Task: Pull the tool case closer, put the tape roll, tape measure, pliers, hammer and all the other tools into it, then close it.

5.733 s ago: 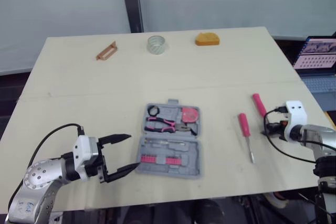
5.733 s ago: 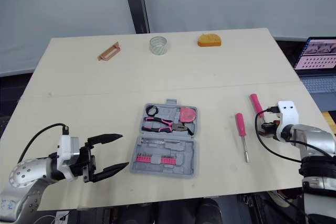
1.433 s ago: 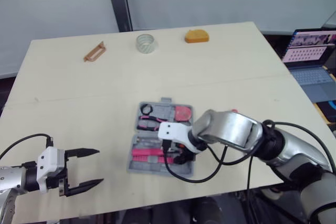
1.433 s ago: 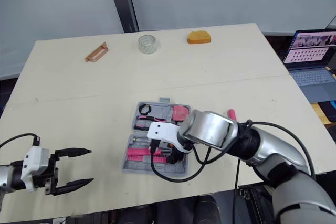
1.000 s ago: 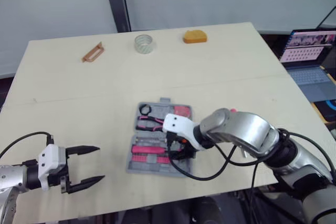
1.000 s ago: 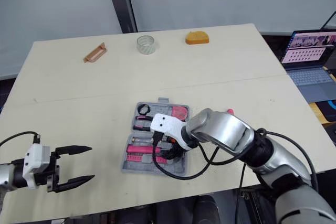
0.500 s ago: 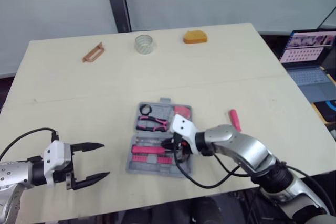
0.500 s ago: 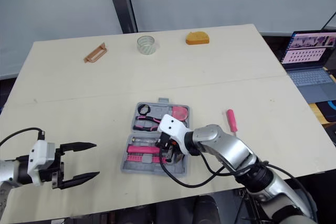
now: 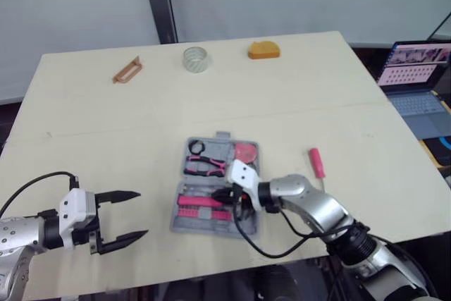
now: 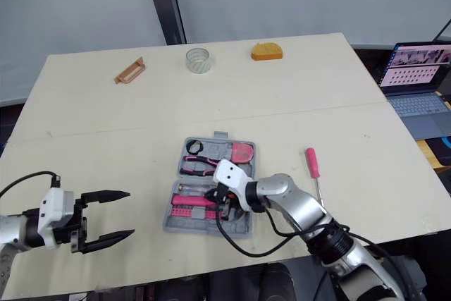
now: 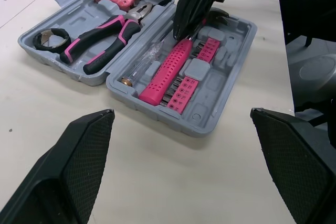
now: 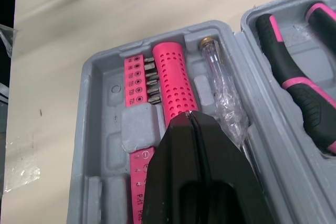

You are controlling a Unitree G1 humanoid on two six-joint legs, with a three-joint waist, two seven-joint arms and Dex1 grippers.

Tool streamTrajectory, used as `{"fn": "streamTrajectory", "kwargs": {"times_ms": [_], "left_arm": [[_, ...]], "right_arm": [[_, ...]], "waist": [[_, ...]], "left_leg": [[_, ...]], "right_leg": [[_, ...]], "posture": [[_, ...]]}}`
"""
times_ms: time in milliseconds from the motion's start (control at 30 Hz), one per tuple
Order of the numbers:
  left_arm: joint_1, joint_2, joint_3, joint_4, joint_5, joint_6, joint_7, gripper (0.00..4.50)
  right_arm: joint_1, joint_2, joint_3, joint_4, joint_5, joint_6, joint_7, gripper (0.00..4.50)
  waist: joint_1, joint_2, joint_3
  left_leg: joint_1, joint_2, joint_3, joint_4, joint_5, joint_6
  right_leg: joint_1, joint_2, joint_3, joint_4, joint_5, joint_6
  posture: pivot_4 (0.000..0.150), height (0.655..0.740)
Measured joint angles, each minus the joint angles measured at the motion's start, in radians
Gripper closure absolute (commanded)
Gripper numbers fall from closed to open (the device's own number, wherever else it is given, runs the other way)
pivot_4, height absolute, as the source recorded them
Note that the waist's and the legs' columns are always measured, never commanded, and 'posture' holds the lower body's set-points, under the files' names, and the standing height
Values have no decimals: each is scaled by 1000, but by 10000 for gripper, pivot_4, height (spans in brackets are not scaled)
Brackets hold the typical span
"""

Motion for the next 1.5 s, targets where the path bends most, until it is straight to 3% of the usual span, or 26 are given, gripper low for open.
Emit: {"fn": "streamTrajectory", "kwargs": {"times_ms": [1500], "left_arm": [[7, 2, 1, 6, 0, -17, -18, 0]], "right_arm": [[57, 41, -16, 91, -94, -88, 61, 44459]], "waist": [[-1, -4, -4]], "left_leg": [[5, 1, 0, -1, 0, 0]], "right_leg": [[3, 0, 0, 1, 0, 0]], "posture": [[1500, 7400]]}}
